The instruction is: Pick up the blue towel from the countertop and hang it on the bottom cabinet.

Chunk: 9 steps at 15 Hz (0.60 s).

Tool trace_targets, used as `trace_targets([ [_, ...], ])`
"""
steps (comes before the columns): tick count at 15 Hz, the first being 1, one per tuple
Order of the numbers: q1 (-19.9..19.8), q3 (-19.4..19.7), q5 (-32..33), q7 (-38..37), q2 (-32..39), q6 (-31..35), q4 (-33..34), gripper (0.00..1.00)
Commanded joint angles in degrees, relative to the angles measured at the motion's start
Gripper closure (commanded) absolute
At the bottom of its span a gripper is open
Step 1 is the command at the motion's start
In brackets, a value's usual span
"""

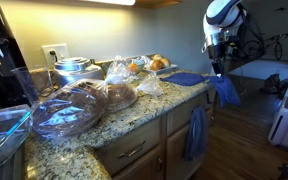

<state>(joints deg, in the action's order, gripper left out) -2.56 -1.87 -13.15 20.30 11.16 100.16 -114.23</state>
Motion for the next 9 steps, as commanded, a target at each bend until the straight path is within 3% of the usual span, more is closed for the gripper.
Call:
trace_targets([
  [1, -2.16, 1.6, -4.43, 1.45, -2.44, -0.3, -6.49, 0.94],
  [9, -5.33, 4.71, -9.22, 2.51, -1.49, 1.57, -12.38, 0.94],
])
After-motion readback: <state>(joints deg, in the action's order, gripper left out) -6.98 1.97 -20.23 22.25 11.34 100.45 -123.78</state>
